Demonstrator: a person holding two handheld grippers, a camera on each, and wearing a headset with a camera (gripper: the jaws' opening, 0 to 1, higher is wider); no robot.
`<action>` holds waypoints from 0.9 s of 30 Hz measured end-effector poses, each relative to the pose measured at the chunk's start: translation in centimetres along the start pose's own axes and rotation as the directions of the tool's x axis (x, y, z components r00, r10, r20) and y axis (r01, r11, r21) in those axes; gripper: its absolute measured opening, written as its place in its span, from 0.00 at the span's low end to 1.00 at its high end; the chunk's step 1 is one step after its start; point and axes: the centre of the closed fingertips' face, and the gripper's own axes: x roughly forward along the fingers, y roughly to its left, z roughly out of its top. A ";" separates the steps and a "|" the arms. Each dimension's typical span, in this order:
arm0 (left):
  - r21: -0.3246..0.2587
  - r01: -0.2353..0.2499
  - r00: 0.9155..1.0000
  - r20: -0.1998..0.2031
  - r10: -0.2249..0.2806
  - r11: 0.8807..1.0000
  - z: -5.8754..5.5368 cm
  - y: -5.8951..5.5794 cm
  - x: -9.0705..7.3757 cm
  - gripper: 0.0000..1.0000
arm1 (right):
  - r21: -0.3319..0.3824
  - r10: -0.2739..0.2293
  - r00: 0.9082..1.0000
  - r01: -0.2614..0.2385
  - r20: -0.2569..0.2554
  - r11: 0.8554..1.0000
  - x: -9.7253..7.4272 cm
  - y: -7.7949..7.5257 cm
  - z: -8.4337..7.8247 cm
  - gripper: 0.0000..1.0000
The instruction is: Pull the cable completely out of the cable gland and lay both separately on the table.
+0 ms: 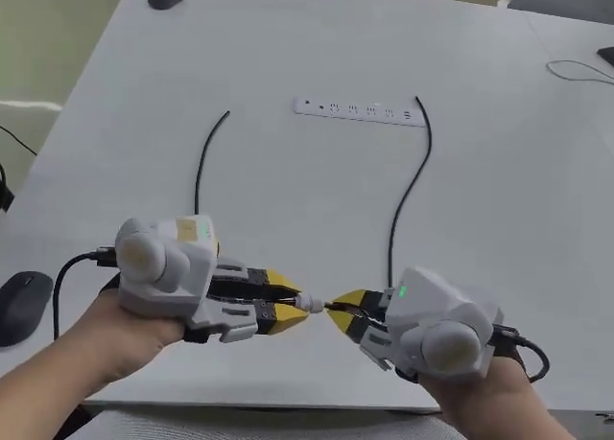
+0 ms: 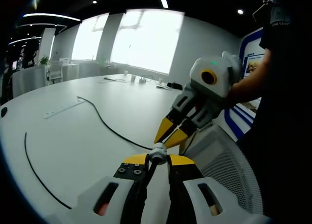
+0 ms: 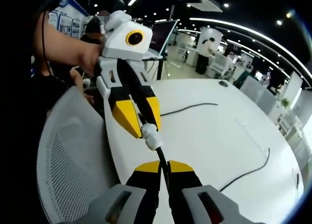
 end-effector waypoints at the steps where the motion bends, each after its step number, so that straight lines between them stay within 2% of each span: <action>1: 0.000 -0.003 1.000 0.002 0.003 1.000 0.1 0.1 0.0 0.15 | 0.011 -0.005 1.000 0.005 0.000 1.000 0.0 -0.2 -0.1 0.00; 6: -0.003 -0.009 1.000 0.007 0.009 1.000 0.1 0.2 -0.2 0.15 | 0.051 -0.023 1.000 0.023 -0.008 0.998 -0.1 -0.9 -0.8 0.00; 13: -0.005 -0.004 1.000 0.014 0.004 1.000 0.3 -0.1 -0.2 0.15 | 0.146 -0.052 0.998 0.055 -0.025 0.988 -0.4 -1.7 -2.2 0.00; 16: -0.005 -0.001 1.000 0.018 0.002 1.000 0.4 -0.2 -0.2 0.15 | 0.214 -0.072 0.997 0.078 -0.031 0.974 -0.6 -2.3 -3.0 0.00; 20: -0.007 0.002 1.000 0.021 -0.002 1.000 0.5 -0.4 -0.2 0.15 | 0.270 -0.085 0.994 0.099 -0.061 0.958 -0.6 -2.8 -4.5 0.00; 26: -0.008 0.007 1.000 0.018 -0.007 1.000 0.3 -0.7 0.0 0.15 | 0.389 -0.094 0.991 0.125 -0.096 0.913 -0.4 -3.4 -6.6 0.00; 27: -0.007 0.008 1.000 0.018 -0.008 1.000 0.3 -0.7 0.0 0.15 | 0.395 -0.095 0.991 0.126 -0.099 0.910 -0.4 -3.4 -6.8 0.00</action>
